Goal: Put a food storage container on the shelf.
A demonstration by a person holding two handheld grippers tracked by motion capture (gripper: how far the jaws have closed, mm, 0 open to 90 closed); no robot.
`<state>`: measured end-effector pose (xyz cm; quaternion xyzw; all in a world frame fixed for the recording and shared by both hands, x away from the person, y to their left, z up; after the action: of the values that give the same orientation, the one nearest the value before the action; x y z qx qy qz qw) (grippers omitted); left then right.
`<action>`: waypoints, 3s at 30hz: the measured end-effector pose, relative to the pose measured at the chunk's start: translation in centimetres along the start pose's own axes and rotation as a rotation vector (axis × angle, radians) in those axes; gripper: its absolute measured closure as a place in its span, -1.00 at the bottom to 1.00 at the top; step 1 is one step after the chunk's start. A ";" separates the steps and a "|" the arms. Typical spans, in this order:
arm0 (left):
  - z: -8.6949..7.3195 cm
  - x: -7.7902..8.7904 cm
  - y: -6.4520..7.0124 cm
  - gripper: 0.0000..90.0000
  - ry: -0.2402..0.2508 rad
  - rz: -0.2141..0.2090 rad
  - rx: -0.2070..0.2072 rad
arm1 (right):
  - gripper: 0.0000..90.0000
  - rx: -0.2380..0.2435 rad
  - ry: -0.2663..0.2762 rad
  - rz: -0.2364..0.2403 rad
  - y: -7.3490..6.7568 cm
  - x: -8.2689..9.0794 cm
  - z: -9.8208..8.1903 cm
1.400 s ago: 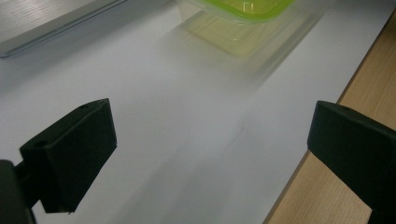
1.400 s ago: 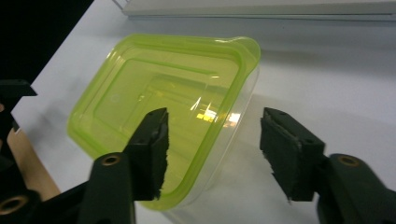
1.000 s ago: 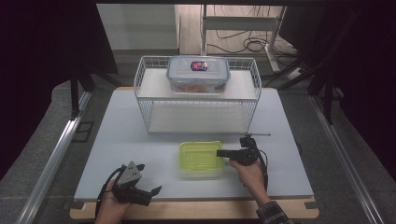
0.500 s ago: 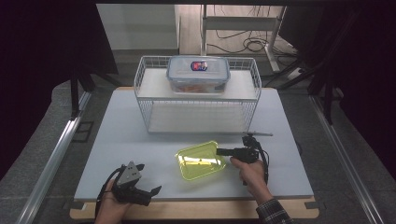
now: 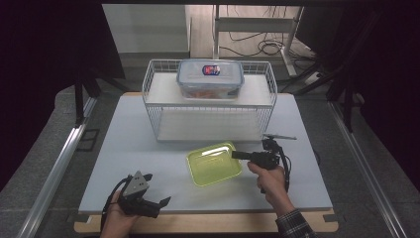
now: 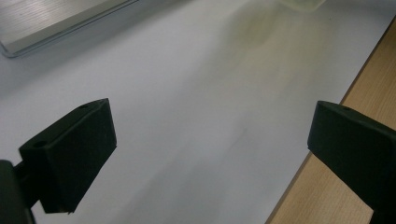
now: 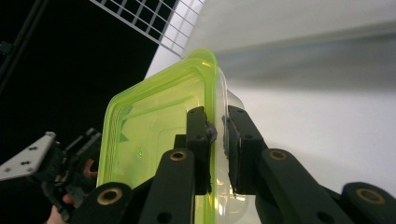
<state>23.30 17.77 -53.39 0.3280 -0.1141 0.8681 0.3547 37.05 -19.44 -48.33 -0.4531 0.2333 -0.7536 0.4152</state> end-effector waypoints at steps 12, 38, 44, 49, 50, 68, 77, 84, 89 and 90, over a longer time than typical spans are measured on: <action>0.0 -0.1 0.0 -0.98 -0.005 -0.004 0.001 | 0.79 0.026 0.032 0.035 -2.2 1.8 1.8; 0.0 -0.1 -0.1 -0.98 0.000 -0.008 0.002 | 0.79 0.067 0.123 0.058 -7.9 5.5 8.2; -0.1 -0.1 -0.1 -0.98 0.001 -0.008 0.004 | 0.79 0.073 0.148 0.065 -9.0 5.9 9.7; -0.1 0.0 -0.1 -0.98 0.001 -0.009 0.004 | 0.79 0.084 0.170 0.056 -10.0 6.3 11.2; -0.1 0.0 -0.1 -0.97 0.002 -0.009 0.005 | 0.79 0.085 0.176 0.052 -10.2 6.4 11.5; -0.1 0.0 -0.1 -0.98 0.003 -0.013 0.009 | 0.79 0.104 0.256 0.002 -12.6 6.5 16.6; -0.1 0.0 -0.2 -0.97 0.004 -0.017 0.010 | 0.79 0.103 0.292 -0.038 -13.4 5.7 19.0; -0.1 0.0 -0.2 -0.97 0.007 -0.018 0.014 | 0.79 0.106 0.325 -0.091 -13.9 4.9 20.7; -0.1 0.1 -0.2 -0.97 0.008 -0.022 0.016 | 0.79 0.103 0.340 -0.121 -14.0 4.4 21.6; -0.1 0.1 -0.2 -0.97 0.008 -0.022 0.016 | 0.79 0.101 0.341 -0.127 -14.0 4.3 21.7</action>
<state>23.33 17.98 -53.44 0.3287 -0.1021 0.8663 0.3620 49.22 -14.80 -25.59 -0.3113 0.2332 -0.8548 0.3435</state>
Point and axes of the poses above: each handheld gripper's, and its own axes: x roughly backward along the jaws, z roughly out of its top, y roughly to its right, the point moved 2 cm from there along -x, roughly forward along the jaws, and after that the axes turned 5 degrees about -y, right-handed, at the moved point
